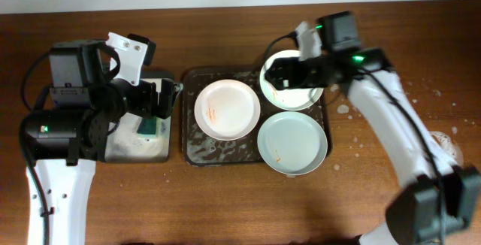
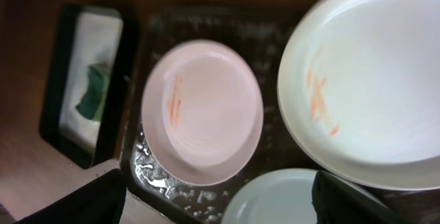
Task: Clean dirty plates on tray and stack at the side
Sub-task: 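Move the left gripper to the sponge and the right gripper to the pink plate rim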
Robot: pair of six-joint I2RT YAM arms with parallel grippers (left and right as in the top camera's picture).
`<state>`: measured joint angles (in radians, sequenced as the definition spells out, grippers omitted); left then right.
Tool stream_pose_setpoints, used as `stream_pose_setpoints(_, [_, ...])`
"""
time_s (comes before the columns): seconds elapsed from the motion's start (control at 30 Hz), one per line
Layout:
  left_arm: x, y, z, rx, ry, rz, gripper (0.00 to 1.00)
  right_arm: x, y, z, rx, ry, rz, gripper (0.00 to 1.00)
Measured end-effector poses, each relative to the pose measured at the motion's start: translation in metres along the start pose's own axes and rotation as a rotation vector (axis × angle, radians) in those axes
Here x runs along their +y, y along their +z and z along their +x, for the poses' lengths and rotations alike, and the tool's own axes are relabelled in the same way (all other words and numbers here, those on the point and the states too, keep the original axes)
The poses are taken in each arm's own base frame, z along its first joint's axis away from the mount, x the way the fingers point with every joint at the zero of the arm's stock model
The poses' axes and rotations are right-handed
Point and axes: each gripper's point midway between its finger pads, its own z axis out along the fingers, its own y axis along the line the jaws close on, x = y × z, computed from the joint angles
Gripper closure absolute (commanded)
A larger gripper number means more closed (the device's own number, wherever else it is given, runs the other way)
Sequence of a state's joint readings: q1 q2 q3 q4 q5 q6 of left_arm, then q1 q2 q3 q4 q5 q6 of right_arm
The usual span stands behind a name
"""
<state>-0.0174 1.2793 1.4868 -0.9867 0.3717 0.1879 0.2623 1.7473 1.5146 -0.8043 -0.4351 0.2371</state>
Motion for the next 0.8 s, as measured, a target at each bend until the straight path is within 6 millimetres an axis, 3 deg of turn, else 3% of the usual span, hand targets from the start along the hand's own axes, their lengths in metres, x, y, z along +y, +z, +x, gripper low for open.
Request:
stream_pose_setpoints(0.03, [0.002,0.000,0.000,-0.001,0.002,-0.014,0.01,-0.003,0.027,0.012,0.058,0.059,0.038,0.22])
stream_pose_setpoints(0.1, [0.009,0.002,0.002,0.017,0.000,-0.047,0.02,0.001,0.055,0.024,0.097,0.084,0.087,0.25])
stream_pose_setpoints(0.13, [0.015,0.009,0.010,0.062,-0.027,-0.066,0.08,0.004,0.069,0.030,0.114,0.081,0.114,0.32])
stream_pose_setpoints(0.27, [0.061,0.063,0.050,0.273,-0.250,-0.227,0.09,-0.007,0.096,0.041,0.123,0.082,0.234,0.59])
stream_pose_setpoints(0.33, [0.072,0.079,0.063,0.328,-0.317,-0.264,0.09,-0.015,0.105,0.044,0.131,0.106,0.261,0.72])
stream_pose_setpoints(0.4, [0.086,0.088,0.074,0.364,-0.376,-0.298,0.09,-0.022,0.115,0.047,0.140,0.117,0.279,0.72])
stream_pose_setpoints(0.47, [0.099,0.085,0.078,0.362,-0.411,-0.323,0.01,-0.025,0.119,0.050,0.149,0.120,0.286,0.73])
stream_pose_setpoints(0.57, [0.116,0.087,0.084,0.369,-0.454,-0.352,0.01,-0.032,0.130,0.058,0.178,0.147,0.303,0.76])
stream_pose_setpoints(0.8, [0.123,0.109,0.101,0.433,-0.470,-0.348,0.01,-0.046,0.145,0.068,0.199,0.144,0.358,0.81])
